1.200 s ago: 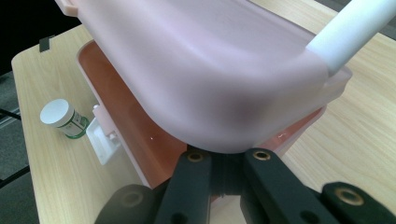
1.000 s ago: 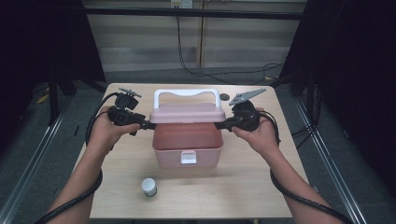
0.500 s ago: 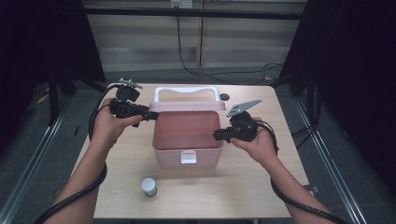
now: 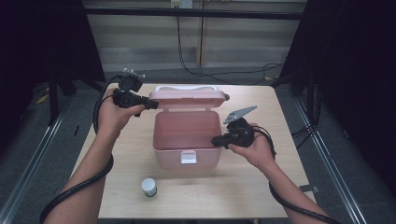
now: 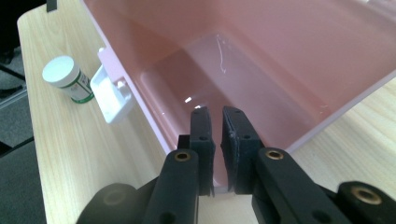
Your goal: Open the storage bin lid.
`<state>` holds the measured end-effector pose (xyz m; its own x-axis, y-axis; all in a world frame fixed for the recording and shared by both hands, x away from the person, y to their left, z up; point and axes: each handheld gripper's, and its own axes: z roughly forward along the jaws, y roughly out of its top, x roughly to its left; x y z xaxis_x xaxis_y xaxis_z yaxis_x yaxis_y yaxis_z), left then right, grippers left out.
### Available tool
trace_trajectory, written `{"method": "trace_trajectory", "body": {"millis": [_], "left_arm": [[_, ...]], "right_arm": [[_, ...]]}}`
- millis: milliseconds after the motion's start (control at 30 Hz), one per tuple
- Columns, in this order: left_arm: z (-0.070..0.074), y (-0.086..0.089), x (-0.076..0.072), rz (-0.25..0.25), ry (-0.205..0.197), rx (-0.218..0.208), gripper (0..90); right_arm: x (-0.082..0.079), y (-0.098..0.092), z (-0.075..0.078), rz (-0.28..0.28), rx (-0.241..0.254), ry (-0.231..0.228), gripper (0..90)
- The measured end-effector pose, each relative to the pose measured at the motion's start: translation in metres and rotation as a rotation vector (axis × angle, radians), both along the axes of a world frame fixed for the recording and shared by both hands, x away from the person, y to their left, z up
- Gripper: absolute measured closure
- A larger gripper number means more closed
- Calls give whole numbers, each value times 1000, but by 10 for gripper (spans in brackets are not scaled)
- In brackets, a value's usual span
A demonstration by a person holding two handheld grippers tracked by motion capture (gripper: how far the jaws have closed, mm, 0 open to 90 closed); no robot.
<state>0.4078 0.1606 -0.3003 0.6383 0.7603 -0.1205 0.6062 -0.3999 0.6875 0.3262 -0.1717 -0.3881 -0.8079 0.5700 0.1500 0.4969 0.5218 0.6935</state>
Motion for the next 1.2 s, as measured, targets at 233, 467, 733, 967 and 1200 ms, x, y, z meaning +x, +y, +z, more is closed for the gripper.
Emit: {"method": "trace_trajectory", "body": {"millis": [233,467,733,967,1200], "left_arm": [[5,-5,13,64,28,16,728],[9,-7,22,103,49,11,755],[12,-10,33,144,57,9,783],[14,-13,44,164,73,7,797],[16,-17,53,176,74,25,812]], "right_arm": [[-1,0,-7,10,18,5,831],[-2,2,-7,33,7,-9,860],[-3,2,-9,51,9,-1,900],[-4,2,-8,62,5,4,900],[-3,1,-9,74,11,2,900]]}}
